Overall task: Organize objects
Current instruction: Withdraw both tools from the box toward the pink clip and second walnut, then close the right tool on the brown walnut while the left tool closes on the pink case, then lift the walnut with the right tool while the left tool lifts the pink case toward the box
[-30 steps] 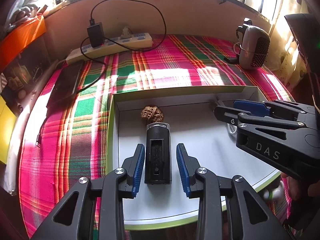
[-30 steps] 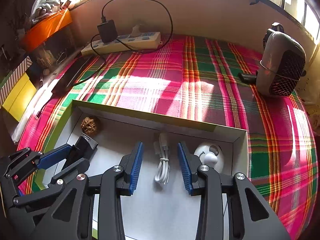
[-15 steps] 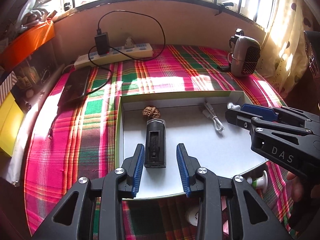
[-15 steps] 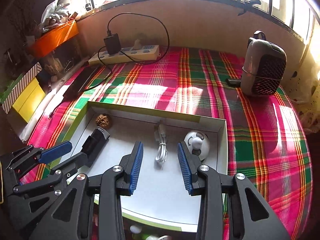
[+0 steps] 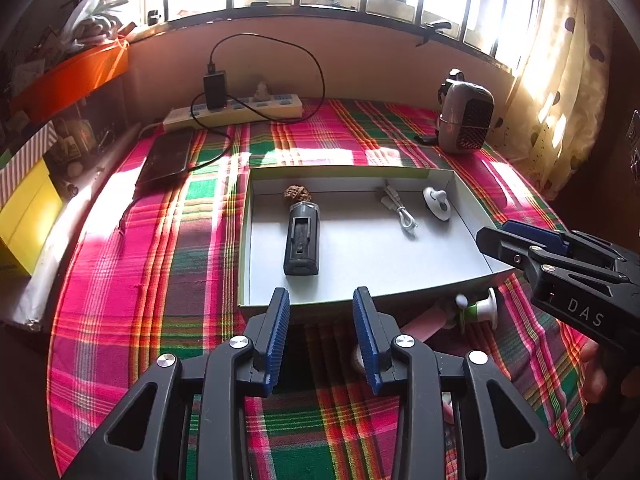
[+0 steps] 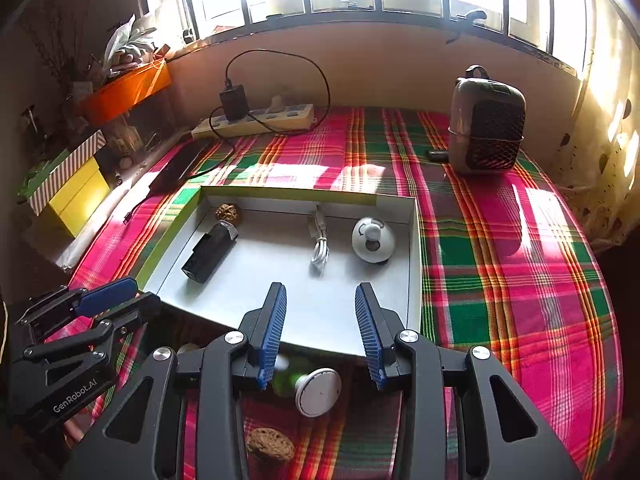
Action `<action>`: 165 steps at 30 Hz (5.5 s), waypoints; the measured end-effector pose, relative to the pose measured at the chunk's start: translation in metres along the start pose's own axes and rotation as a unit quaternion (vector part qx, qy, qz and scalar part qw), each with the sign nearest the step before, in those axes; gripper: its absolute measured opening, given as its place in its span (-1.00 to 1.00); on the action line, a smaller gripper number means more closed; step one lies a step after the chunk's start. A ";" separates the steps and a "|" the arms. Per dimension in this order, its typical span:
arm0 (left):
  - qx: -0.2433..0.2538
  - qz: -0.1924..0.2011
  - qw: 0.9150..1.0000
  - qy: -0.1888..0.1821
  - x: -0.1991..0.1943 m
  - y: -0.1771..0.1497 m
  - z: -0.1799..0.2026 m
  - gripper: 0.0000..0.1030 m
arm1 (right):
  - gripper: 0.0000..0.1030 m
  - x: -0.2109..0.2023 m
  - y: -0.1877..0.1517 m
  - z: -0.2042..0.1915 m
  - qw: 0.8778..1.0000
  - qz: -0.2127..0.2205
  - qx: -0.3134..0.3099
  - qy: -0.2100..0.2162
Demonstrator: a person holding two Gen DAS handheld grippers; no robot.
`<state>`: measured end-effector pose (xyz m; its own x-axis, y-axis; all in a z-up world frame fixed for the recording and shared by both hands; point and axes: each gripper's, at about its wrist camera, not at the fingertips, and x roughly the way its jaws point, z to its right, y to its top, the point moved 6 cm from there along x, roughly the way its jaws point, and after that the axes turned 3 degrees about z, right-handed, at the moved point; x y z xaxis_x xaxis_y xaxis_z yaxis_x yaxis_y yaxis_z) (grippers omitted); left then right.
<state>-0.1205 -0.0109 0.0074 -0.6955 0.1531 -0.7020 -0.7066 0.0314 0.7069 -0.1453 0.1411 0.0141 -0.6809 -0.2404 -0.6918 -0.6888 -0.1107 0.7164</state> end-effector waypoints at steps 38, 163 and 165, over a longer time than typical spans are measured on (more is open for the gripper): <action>-0.011 -0.026 0.999 -0.035 -0.017 -0.061 0.013 -0.39 | 0.04 -0.013 -0.090 -0.020 0.997 -0.031 -0.036 0.065; 0.027 -0.009 0.998 -0.050 -0.010 -0.024 0.054 -0.69 | -0.36 -0.040 -0.063 0.001 0.998 0.002 -0.036 0.048; 0.026 -0.007 0.998 -0.052 -0.009 -0.017 0.052 -0.69 | -0.36 -0.041 -0.053 0.004 0.998 0.007 -0.036 0.043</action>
<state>-0.0958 0.0385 0.0061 -0.6664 0.2548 -0.7007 -0.7066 0.0841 0.7026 -0.0818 0.1603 0.0035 -0.6647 -0.3234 -0.6735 -0.6573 -0.1753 0.7329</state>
